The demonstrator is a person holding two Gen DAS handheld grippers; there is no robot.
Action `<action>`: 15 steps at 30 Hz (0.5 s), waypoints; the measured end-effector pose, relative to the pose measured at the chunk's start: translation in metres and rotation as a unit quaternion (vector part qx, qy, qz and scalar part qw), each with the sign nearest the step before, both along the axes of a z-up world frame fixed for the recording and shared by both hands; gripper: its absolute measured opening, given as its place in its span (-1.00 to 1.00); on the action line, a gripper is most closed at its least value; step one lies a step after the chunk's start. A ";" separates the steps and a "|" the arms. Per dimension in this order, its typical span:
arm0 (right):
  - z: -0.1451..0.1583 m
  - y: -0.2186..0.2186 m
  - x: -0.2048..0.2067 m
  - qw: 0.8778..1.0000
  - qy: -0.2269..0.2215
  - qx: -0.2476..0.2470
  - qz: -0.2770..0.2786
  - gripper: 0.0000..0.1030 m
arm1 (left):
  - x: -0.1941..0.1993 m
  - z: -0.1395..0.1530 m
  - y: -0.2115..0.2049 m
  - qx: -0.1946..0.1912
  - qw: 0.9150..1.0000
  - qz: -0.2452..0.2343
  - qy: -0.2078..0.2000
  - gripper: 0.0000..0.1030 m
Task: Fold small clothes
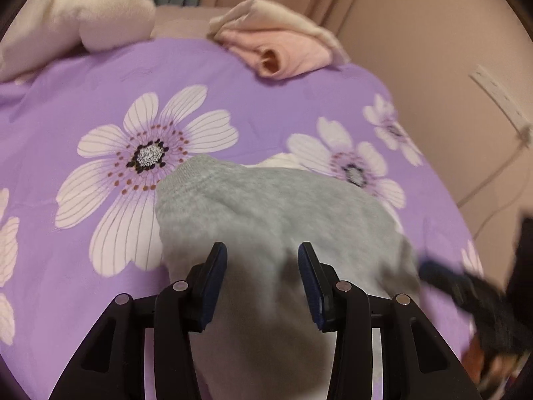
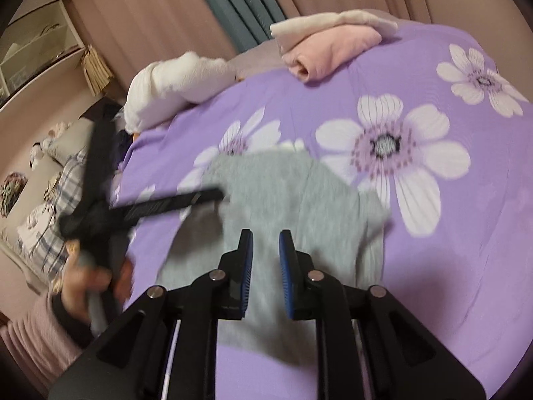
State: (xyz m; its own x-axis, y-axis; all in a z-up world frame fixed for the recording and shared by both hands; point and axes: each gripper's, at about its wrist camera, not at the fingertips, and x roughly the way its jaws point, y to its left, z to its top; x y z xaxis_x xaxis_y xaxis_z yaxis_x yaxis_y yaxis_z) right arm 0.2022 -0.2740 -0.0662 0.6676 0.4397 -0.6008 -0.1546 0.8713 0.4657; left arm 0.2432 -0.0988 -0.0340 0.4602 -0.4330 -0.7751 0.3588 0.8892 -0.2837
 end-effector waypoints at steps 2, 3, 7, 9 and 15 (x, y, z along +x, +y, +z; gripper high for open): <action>-0.002 0.000 0.016 1.000 0.008 0.003 -0.003 -0.67 | -0.024 0.004 0.000 0.000 1.000 -0.022 -0.011 -0.18; -0.005 0.003 0.028 1.000 0.014 0.002 -0.003 -0.68 | -0.035 0.004 -0.001 0.000 0.999 -0.034 -0.016 -0.18; -0.022 0.016 0.060 0.999 0.049 -0.022 -0.007 -0.68 | -0.062 -0.006 -0.012 0.035 0.996 -0.070 -0.033 -0.18; -0.038 0.020 0.076 0.995 0.085 -0.045 -0.013 -0.77 | -0.067 -0.012 -0.015 0.049 0.995 -0.078 -0.041 -0.18; -0.045 0.017 0.076 0.992 0.112 -0.044 -0.024 -0.81 | -0.066 -0.023 -0.023 0.061 0.994 -0.083 -0.041 -0.18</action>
State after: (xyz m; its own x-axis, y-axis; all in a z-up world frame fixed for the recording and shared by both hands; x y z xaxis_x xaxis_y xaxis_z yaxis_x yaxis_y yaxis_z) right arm 0.2785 -0.2573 -0.1110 0.5320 0.3489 -0.7715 -0.0128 0.9144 0.4046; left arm 0.1768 -0.1213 -0.0567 0.4534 -0.4135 -0.7896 0.5214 0.8415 -0.1414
